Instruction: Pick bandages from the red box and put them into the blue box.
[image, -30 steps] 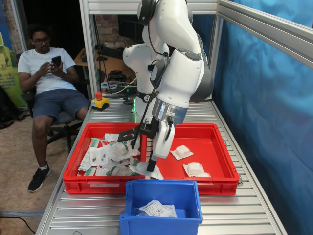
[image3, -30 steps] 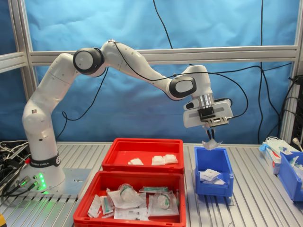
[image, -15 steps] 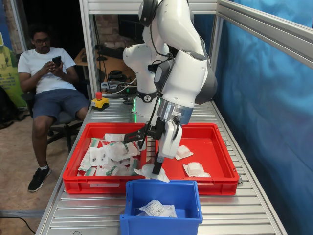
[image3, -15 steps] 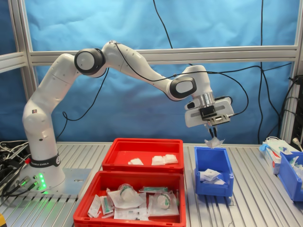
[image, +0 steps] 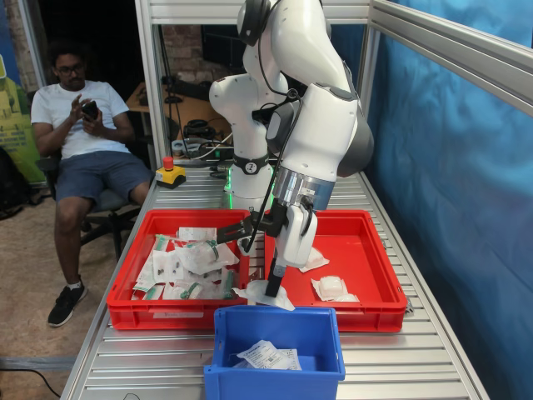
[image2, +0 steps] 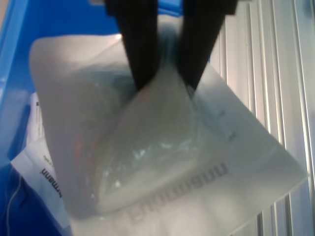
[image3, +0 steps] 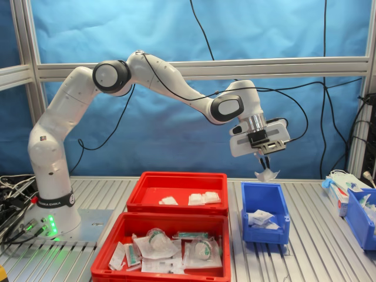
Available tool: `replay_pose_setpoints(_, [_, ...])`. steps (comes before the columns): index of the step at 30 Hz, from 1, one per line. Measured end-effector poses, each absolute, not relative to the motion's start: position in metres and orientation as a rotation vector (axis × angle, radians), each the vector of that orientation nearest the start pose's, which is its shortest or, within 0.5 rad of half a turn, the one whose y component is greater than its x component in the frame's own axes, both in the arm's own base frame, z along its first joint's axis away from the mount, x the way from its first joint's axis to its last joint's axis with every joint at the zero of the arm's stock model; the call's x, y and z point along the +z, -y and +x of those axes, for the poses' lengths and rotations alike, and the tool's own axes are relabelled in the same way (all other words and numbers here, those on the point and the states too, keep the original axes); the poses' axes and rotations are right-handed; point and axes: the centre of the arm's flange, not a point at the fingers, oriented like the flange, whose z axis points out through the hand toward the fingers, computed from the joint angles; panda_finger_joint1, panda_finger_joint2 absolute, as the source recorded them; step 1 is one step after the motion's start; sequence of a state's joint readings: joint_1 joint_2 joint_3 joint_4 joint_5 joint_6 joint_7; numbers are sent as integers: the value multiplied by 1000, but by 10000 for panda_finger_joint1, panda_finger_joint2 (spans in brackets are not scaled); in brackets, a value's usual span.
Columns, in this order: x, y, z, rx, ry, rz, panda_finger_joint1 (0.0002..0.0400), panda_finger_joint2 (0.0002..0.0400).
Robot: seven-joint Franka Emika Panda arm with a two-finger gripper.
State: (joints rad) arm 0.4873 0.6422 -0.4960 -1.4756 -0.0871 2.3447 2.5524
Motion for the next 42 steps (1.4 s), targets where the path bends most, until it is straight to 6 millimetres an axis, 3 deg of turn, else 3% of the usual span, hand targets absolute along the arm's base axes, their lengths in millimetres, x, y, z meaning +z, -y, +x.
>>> replay_pose_setpoints(7, [366, -66, 732, -614, -2691, -1078, 38, 38])
replay_pose_setpoints(8, [366, -66, 733, -614, -2691, -1078, 86, 86])
replay_pose_setpoints(12, [367, -66, 733, -614, -2690, -1078, 86, 86])
replay_pose_setpoints(13, [367, -66, 733, -614, -2690, -1078, 136, 136])
replay_pose_setpoints(17, [367, -66, 733, -614, -2690, -1078, 136, 136])
replay_pose_setpoints(18, [367, -66, 733, -614, -2690, -1078, 186, 186])
replay_pose_setpoints(22, [367, -66, 733, -614, -2690, -1078, 186, 186])
replay_pose_setpoints(23, [367, -66, 733, -614, -2690, -1078, 236, 236])
replay_pose_setpoints(27, [367, -66, 733, -614, -2690, -1078, 236, 236])
replay_pose_setpoints(28, [367, -66, 733, -614, -2690, -1078, 286, 286])
replay_pose_setpoints(32, [367, -66, 733, -614, -2690, -1078, 286, 286])
replay_pose_setpoints(33, [367, -66, 733, -614, -2690, -1078, 336, 336])
replay_pose_setpoints(37, [367, -66, 733, -614, -2690, -1078, 336, 336])
replay_pose_setpoints(38, [367, -66, 733, -614, -2690, -1078, 383, 383])
replay_pose_setpoints(42, [367, -66, 733, -614, -2690, -1078, 397, 397])
